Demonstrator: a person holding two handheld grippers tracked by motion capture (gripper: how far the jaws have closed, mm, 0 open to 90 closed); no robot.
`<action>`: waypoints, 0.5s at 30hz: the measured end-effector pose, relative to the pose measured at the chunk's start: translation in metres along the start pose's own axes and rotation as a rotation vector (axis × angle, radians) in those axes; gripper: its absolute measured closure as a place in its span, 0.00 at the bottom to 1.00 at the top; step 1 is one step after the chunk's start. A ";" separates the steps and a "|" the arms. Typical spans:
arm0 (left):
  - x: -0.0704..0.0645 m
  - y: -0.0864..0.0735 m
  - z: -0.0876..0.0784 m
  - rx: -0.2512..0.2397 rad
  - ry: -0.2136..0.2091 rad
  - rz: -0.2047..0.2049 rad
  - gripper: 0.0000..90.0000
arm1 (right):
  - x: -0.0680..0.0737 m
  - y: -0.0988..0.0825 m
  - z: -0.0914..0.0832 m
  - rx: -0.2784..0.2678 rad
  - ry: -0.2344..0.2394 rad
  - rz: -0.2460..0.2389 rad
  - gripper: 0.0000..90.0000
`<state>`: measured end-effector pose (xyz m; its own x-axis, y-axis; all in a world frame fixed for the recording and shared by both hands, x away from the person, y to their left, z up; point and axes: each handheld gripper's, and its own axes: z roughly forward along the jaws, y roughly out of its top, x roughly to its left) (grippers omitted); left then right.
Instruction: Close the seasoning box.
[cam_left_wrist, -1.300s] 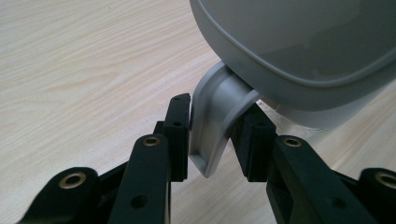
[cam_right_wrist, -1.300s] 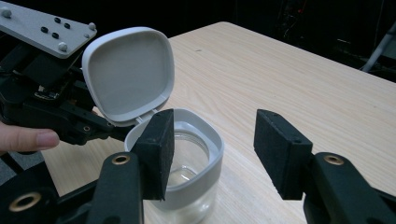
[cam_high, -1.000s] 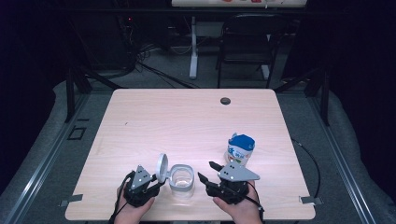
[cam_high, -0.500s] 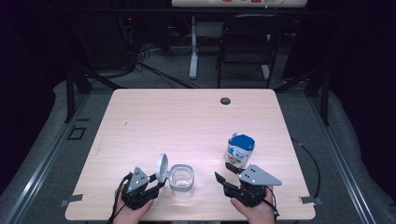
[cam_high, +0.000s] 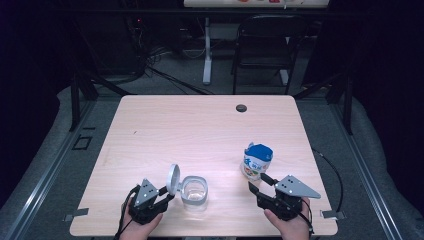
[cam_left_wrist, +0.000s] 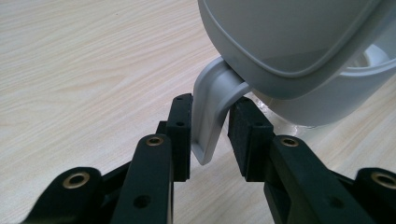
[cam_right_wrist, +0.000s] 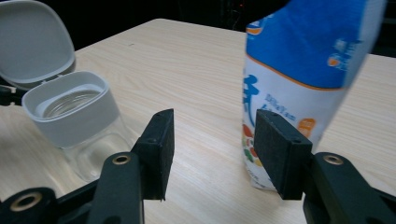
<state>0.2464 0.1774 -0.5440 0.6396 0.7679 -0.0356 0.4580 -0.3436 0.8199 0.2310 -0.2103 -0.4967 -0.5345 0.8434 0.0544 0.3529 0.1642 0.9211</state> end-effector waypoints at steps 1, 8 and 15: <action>0.000 0.000 0.000 -0.004 -0.001 -0.001 0.77 | -0.003 0.000 -0.001 0.000 -0.008 0.003 0.53; 0.000 -0.004 -0.007 -0.015 -0.003 -0.002 0.70 | -0.013 0.002 -0.002 -0.004 -0.044 0.014 0.53; 0.005 -0.009 -0.015 -0.020 0.005 -0.012 0.66 | -0.021 0.002 -0.002 -0.001 -0.066 0.023 0.52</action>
<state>0.2361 0.1922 -0.5430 0.6308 0.7747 -0.0427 0.4535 -0.3234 0.8305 0.2414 -0.2281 -0.4951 -0.4746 0.8788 0.0498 0.3635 0.1442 0.9204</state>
